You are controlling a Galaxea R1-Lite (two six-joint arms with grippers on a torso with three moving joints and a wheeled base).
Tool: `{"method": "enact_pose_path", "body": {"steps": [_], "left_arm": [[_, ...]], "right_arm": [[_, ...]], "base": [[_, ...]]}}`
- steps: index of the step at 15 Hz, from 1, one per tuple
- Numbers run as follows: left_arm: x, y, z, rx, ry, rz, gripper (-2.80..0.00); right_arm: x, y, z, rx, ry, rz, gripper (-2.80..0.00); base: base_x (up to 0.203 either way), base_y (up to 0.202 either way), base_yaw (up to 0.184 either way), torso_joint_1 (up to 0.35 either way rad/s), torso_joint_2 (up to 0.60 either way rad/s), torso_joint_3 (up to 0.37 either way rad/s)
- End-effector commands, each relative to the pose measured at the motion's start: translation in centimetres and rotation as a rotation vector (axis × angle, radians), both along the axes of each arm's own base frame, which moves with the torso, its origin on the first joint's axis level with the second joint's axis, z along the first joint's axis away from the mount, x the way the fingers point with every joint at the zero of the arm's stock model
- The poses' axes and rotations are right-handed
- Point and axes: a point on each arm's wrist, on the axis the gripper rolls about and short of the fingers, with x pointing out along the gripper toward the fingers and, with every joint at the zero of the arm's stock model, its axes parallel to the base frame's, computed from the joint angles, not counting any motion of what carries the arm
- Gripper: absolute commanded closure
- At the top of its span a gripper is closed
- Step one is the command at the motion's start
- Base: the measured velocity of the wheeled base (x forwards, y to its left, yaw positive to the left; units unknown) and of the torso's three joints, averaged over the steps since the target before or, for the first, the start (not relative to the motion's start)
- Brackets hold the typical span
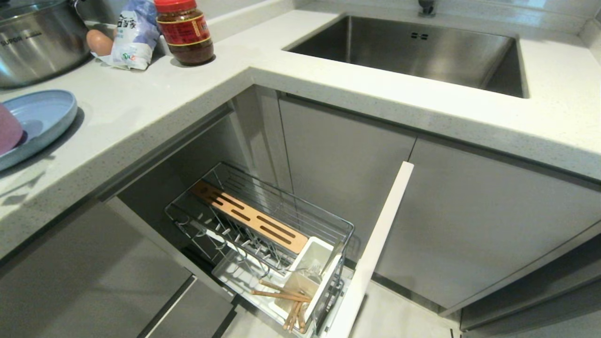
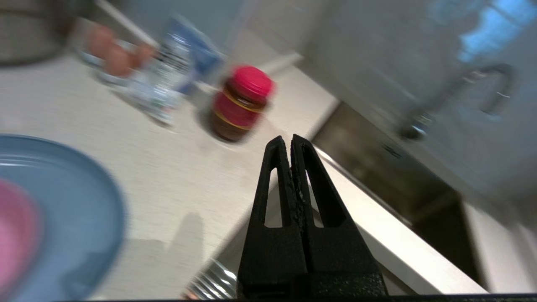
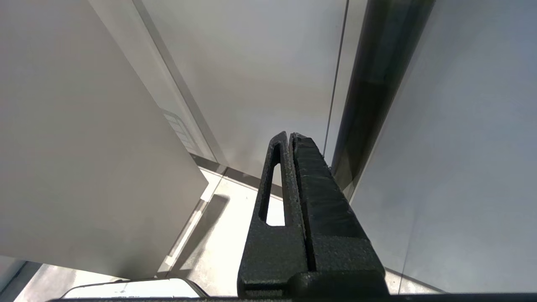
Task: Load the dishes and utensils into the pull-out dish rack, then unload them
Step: Take the fork out of the cupboard
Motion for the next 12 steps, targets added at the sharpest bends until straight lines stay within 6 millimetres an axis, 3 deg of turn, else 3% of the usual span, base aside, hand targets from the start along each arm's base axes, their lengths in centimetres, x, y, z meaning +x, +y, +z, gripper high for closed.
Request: {"method": "enact_pose_path", "body": {"steps": [1,5,8,12], "left_arm": [[0.3,-1.6,-1.2,0.008,0.029,-0.156,0.0],[3.9,-6.2,-4.4,0.089,0.197,-0.318,0.0],[6.5,-10.5,-8.0,0.188,0.357,-0.398,0.0],[9.2,-14.3,-12.4,0.326,0.662,-0.401,0.0]], "right_arm": [[0.0,0.0,0.0,0.001,-0.005,0.0,0.0],[0.0,0.0,0.0,0.001,-0.005,0.0,0.0],[0.0,0.0,0.0,0.001,-0.005,0.0,0.0],[0.0,0.0,0.0,0.001,-0.005,0.0,0.0]], "base": [[0.0,0.0,0.0,0.0,0.0,0.0],[0.0,0.0,0.0,0.0,0.0,0.0],[0.0,0.0,0.0,0.0,0.0,0.0],[0.0,0.0,0.0,0.0,0.0,0.0]]}}
